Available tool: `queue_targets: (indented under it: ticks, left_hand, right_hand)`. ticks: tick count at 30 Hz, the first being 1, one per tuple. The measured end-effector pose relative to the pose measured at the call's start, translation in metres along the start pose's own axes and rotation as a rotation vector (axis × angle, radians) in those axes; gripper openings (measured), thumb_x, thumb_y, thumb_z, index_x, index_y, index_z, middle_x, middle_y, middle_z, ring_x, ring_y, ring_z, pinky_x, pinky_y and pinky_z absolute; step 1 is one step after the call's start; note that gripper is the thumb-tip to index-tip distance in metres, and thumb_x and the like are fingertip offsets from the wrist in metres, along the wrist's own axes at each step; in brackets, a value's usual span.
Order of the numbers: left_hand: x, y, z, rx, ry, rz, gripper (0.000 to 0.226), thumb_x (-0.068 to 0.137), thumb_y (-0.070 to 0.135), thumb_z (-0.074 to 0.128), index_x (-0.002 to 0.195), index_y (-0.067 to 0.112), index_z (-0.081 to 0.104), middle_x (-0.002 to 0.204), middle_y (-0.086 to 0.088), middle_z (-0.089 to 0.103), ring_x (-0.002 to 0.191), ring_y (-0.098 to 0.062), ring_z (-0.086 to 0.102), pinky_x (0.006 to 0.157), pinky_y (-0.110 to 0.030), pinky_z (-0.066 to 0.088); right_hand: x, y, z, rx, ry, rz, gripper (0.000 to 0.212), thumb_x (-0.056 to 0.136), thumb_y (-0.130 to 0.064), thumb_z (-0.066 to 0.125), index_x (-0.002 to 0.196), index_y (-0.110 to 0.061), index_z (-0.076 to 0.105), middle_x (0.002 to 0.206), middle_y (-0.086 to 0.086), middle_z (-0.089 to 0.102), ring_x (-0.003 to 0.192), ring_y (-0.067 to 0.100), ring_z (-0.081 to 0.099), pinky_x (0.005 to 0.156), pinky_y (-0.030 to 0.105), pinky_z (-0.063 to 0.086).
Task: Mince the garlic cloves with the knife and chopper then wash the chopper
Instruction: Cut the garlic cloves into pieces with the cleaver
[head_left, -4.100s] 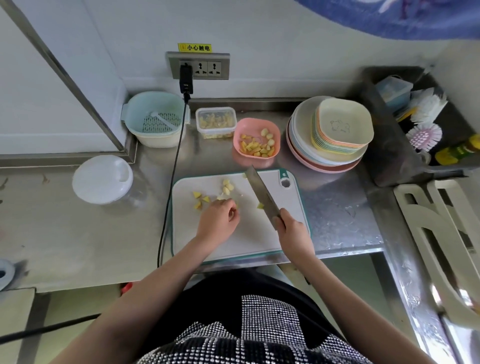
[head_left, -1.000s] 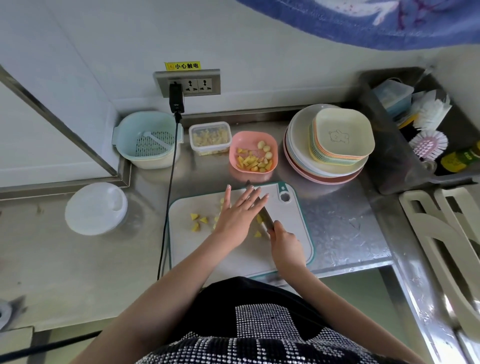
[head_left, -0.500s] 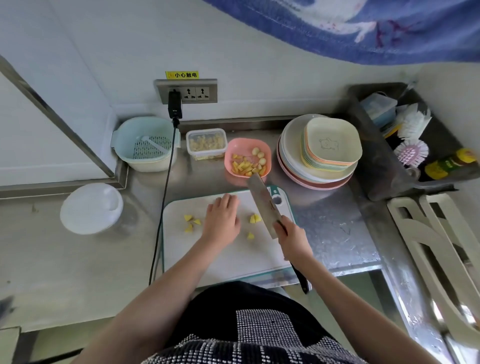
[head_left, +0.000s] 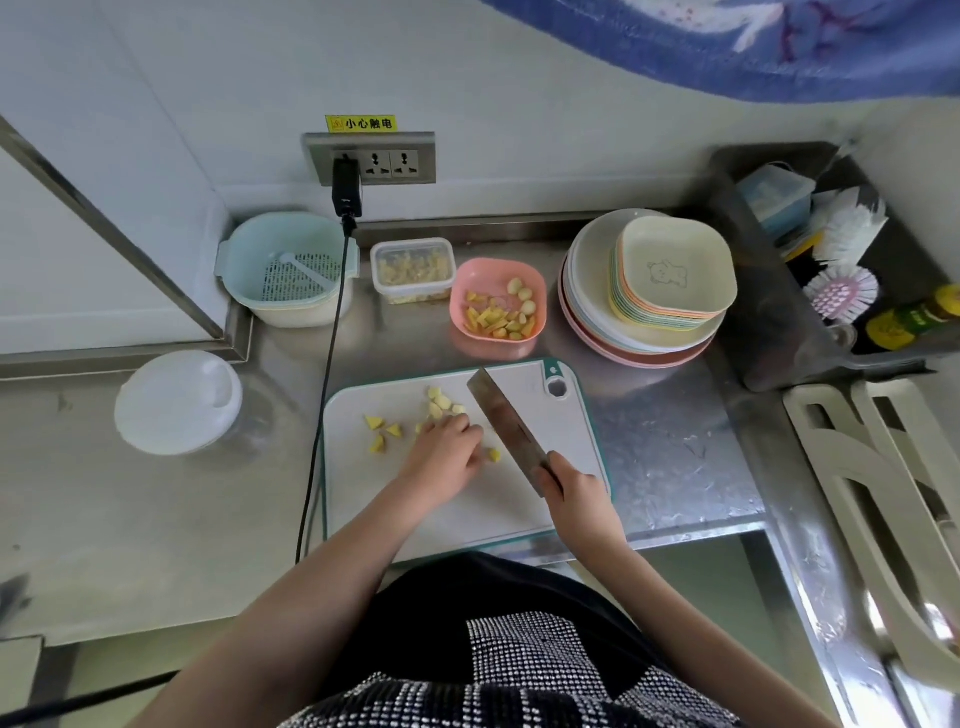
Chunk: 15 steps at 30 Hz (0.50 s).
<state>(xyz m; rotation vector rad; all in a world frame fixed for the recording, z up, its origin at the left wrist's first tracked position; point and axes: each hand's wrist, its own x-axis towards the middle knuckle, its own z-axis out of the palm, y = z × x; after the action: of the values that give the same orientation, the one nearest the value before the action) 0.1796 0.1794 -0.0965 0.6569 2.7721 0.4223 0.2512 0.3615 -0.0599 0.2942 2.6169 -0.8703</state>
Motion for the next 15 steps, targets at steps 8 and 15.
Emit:
queue_targets:
  ticks: [8, 15]
  left_hand:
    - [-0.019, -0.019, -0.005, 0.068, 0.334, -0.075, 0.022, 0.068, 0.033, 0.047, 0.056, 0.015, 0.053, 0.060, 0.002, 0.052, 0.059, -0.025, 0.054, 0.062, -0.033, 0.031]
    - [-0.012, -0.018, -0.008, 0.049, 0.525, -0.081, 0.033, 0.082, 0.028, 0.047, 0.111, 0.013, 0.052, 0.076, -0.003, 0.058, 0.065, -0.027, 0.057, 0.060, -0.035, 0.040]
  right_hand:
    - [0.000, -0.007, 0.006, -0.102, -0.044, -0.014, 0.022, 0.102, -0.037, 0.036, 0.088, -0.020, 0.038, 0.072, 0.005, 0.055, 0.065, 0.029, 0.052, 0.051, 0.032, 0.033]
    - [0.000, -0.006, 0.013, -0.176, -0.023, 0.004, 0.022, 0.103, -0.037, 0.033, 0.094, -0.019, 0.039, 0.072, 0.005, 0.056, 0.063, 0.030, 0.053, 0.054, 0.031, 0.037]
